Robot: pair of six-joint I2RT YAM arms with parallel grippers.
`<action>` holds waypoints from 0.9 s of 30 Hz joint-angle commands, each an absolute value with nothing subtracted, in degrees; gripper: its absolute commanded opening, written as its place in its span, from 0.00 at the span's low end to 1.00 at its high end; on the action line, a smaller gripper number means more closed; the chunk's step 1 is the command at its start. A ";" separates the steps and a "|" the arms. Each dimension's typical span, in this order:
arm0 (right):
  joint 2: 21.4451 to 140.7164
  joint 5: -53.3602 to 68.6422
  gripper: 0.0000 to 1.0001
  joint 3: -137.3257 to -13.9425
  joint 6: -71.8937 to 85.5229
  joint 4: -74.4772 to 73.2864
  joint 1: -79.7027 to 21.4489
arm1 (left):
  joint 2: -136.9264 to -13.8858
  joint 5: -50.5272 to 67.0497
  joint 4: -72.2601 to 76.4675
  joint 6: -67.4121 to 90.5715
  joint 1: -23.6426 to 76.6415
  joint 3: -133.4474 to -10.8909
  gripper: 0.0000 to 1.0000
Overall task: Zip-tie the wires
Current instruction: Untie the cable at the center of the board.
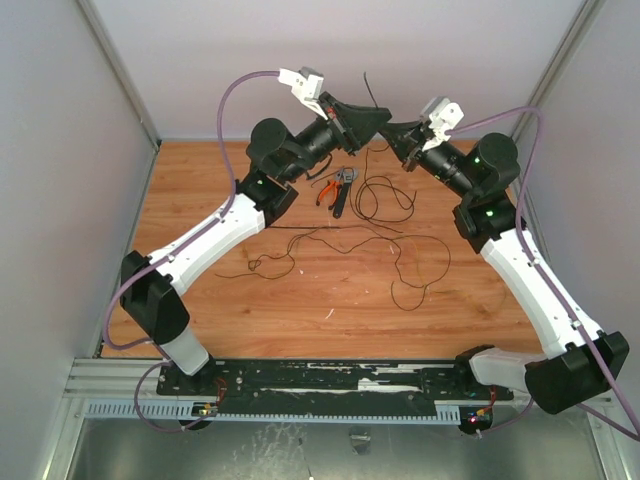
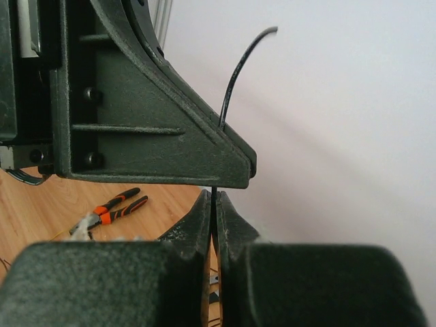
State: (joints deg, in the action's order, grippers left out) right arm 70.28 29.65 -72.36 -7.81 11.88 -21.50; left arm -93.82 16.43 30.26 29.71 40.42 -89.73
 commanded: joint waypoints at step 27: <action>86.72 18.01 0.92 -59.69 3.63 15.89 -17.57 | -95.51 12.25 7.65 16.32 39.04 -115.32 0.00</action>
